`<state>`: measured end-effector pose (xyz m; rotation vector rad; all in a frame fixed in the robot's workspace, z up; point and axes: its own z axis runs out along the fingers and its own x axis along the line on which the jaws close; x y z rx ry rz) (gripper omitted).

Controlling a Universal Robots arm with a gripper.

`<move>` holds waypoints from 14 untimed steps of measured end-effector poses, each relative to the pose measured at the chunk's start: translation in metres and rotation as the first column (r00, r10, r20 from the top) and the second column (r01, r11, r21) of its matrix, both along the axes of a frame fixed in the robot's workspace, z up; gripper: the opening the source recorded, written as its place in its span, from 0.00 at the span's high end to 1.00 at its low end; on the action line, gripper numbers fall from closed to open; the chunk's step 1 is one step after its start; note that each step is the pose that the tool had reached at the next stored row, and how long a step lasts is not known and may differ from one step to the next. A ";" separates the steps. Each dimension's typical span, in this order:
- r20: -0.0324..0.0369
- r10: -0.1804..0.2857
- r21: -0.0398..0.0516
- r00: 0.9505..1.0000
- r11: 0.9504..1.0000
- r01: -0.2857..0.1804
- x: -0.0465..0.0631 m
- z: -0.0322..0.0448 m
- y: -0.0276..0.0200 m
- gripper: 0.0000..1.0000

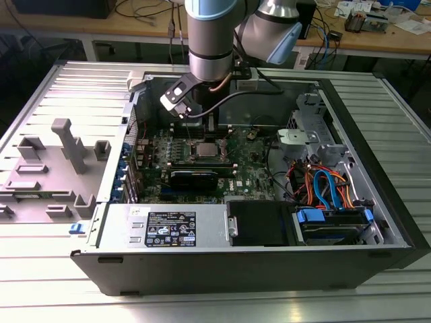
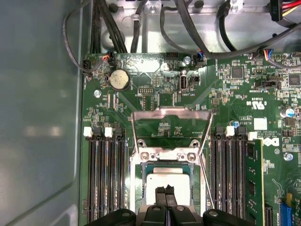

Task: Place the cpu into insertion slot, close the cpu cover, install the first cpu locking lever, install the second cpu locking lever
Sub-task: 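Close the cpu cover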

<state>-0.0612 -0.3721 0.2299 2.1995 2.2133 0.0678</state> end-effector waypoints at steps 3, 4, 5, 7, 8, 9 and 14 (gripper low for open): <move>0.000 0.000 0.000 1.000 1.000 0.000 0.003 -0.0001 0.0000 0.89; 0.000 0.000 0.000 1.000 1.000 0.000 0.003 -0.0001 0.0000 0.89; 0.000 0.000 0.000 1.000 1.000 0.000 0.003 -0.0001 0.0000 0.89; 0.000 0.000 0.000 1.000 1.000 0.000 0.003 0.0002 0.0001 0.89; 0.000 0.000 0.000 1.000 1.000 0.000 0.003 0.0006 0.0001 0.89; 0.000 0.000 0.000 1.000 1.000 0.000 0.003 0.0013 0.0001 0.89; -0.001 0.000 0.000 1.000 1.000 0.000 0.003 0.0037 0.0001 0.89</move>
